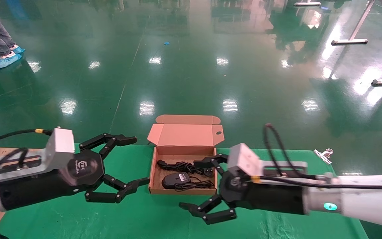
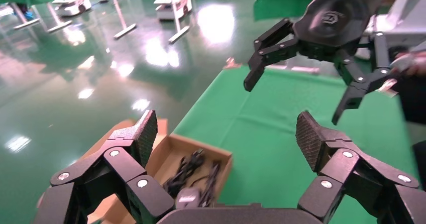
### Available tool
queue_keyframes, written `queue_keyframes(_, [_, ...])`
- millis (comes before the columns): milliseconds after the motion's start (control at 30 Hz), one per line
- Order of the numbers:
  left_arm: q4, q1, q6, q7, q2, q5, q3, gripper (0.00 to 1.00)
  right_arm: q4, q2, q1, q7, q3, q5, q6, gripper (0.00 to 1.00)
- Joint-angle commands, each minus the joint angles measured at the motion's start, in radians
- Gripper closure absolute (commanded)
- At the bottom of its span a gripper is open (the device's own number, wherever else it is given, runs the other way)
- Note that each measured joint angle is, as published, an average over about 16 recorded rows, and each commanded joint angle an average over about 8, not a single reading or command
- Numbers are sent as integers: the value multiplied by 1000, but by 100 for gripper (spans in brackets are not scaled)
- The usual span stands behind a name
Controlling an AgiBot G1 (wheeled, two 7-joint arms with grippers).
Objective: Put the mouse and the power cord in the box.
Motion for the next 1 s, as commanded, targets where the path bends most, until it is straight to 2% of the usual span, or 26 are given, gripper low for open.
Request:
queue_keyframes(33, [-36,14,14,-33,-10,-6,-22,0,21,26,-20,11,38,24,-31,0])
queue_keyframes(633, [-363,135,138,-329,-104,-63,-217,0,213,252,-196,108,374,238,-303,0])
queue_keyframes(800, [-432,160,165,-389,-124,-75,-258,0,245,291,-225,122,436,275,-351,0])
queue_keyframes(1000, [-466,173,178,-409,-134,-81,-279,0,253,302,-233,123,459,286,-367,0])
